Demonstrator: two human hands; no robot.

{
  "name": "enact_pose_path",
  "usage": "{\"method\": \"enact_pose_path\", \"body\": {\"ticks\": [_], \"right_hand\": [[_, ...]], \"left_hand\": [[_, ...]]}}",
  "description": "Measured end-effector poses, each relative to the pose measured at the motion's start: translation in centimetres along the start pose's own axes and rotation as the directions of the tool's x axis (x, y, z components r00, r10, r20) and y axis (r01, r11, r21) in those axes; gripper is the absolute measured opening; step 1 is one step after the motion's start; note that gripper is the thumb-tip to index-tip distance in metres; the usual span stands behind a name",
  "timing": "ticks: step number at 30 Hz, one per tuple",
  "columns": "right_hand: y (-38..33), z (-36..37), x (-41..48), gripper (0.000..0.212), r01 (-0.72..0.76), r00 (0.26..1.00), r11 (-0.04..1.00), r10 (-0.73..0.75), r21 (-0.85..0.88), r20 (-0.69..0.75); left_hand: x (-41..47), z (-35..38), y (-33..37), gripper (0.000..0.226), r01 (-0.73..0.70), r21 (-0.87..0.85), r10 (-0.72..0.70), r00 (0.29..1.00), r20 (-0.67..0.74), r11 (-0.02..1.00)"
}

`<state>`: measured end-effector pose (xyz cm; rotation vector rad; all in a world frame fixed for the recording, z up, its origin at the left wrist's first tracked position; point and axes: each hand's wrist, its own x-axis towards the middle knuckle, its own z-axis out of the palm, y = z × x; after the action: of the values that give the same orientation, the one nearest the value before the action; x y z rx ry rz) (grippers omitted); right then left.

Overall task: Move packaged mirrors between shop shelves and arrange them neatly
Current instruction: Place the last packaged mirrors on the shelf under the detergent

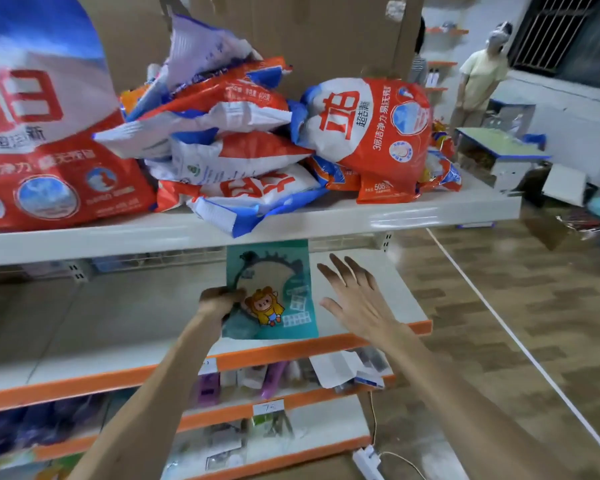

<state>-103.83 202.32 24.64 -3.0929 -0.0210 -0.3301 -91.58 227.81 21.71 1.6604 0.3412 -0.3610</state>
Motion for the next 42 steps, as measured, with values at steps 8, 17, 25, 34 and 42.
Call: {"method": "enact_pose_path", "body": {"ticks": [8, 17, 25, 34, 42], "right_hand": [[-7.1, -1.2, -7.0, 0.071, 0.119, 0.993, 0.99, -0.12, 0.08, 0.0], [-22.4, -0.6, -8.5, 0.056, 0.319, 0.947, 0.936, -0.322, 0.151, -0.005], [-41.1, 0.1, -5.0, 0.051, 0.529, 0.848, 0.82, -0.517, 0.217, -0.115], [-62.8, 2.3, -0.7, 0.051, 0.619, 0.784, 0.72, -0.59, 0.313, -0.192], [-77.2, 2.3, 2.1, 0.038, 0.726, 0.686, 0.626, -0.687, 0.284, -0.239]], "left_hand": [[-11.5, -10.6, -5.1, 0.027, -0.012, 0.007, 0.013, 0.995, -0.101, 1.0], [-19.7, -27.9, -12.3, 0.017, 0.02, -0.023, -0.027, 0.938, -0.346, 1.0], [-23.5, -43.4, -14.3, 0.02, -0.008, -0.126, -0.06, 0.848, -0.527, 0.992], [-24.4, -63.6, -15.7, 0.017, -0.069, -0.258, -0.1, 0.801, -0.59, 0.964], [-23.7, -75.6, -16.1, 0.02, -0.124, -0.341, -0.125, 0.772, -0.623, 0.932]]}}
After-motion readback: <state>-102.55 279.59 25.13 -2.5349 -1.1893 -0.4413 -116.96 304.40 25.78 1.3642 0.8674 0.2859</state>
